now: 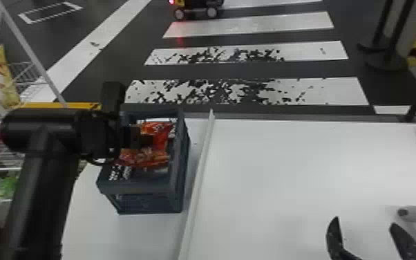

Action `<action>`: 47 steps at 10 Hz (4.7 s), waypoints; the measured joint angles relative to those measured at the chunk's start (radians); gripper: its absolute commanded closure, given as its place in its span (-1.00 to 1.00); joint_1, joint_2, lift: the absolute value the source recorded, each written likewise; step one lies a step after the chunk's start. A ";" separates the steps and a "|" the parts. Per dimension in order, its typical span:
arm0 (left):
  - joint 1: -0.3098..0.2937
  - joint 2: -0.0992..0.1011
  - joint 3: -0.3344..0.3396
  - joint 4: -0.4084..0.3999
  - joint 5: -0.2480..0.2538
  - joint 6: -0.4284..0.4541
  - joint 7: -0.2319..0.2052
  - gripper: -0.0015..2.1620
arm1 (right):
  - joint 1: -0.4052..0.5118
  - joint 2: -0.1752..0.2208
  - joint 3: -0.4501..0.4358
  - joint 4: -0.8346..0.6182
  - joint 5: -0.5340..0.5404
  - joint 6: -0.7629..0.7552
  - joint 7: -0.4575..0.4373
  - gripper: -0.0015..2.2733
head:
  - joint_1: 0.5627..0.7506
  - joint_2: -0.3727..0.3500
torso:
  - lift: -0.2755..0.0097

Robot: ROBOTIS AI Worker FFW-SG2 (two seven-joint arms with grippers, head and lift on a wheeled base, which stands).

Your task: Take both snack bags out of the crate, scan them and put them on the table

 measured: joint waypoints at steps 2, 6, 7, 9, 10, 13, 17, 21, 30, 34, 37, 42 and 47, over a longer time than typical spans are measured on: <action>-0.002 0.005 0.033 -0.051 0.026 0.028 0.000 0.98 | -0.002 0.002 0.000 0.002 0.001 0.008 0.000 -0.94 | 0.41 0.63 | 0.27; -0.024 0.039 0.071 -0.120 0.084 0.078 0.010 0.98 | -0.008 0.009 -0.001 0.010 0.006 0.024 0.000 -0.94 | 0.41 0.67 | 0.27; -0.028 0.040 0.074 -0.143 0.102 0.093 0.016 0.98 | -0.010 0.011 -0.002 0.012 0.007 0.029 0.000 -0.94 | 0.41 0.65 | 0.27; -0.029 0.014 0.073 -0.194 0.134 0.115 0.036 0.98 | -0.011 0.012 -0.002 0.012 0.008 0.039 0.000 -0.94 | 0.41 0.59 | 0.27; -0.026 -0.010 0.069 -0.211 0.141 0.122 0.042 0.98 | -0.011 0.012 -0.003 0.011 0.008 0.041 0.000 -0.94 | 0.41 0.53 | 0.27; 0.013 -0.134 0.056 -0.253 0.161 0.122 0.068 0.98 | -0.009 0.010 -0.003 0.006 0.008 0.041 0.000 -0.94 | 0.41 0.34 | 0.27; 0.065 -0.246 0.008 -0.304 0.168 0.119 0.102 0.98 | -0.002 0.006 -0.003 -0.004 0.008 0.043 -0.002 -0.94 | 0.41 0.11 | 0.27; 0.148 -0.347 -0.084 -0.348 0.171 0.074 0.166 0.98 | -0.002 0.006 -0.003 -0.003 0.008 0.041 -0.002 -0.94 | 0.41 -0.18 | 0.27; 0.322 -0.372 -0.347 -0.206 0.172 -0.378 0.335 0.98 | -0.002 0.009 -0.006 0.001 0.008 0.030 -0.005 -0.93 | 0.41 -0.51 | 0.27; 0.327 -0.372 -0.400 -0.062 0.199 -0.515 0.341 0.43 | -0.003 0.010 -0.006 0.007 0.008 0.028 -0.005 -0.93 | 0.41 -0.59 | 0.27; 0.337 -0.372 -0.422 -0.051 0.210 -0.581 0.346 -0.96 | -0.003 0.010 -0.006 0.009 0.008 0.028 -0.005 -0.93 | 0.41 -0.62 | 0.27; 0.400 -0.372 -0.409 -0.204 0.242 -0.578 0.382 -0.94 | -0.002 0.010 -0.006 0.009 0.006 0.025 -0.005 -0.93 | 0.41 -0.63 | 0.27; 0.538 -0.327 -0.355 -0.487 0.017 -0.595 0.336 -0.93 | -0.005 0.011 -0.011 -0.007 0.006 0.022 -0.005 -0.94 | 0.41 -0.41 | 0.27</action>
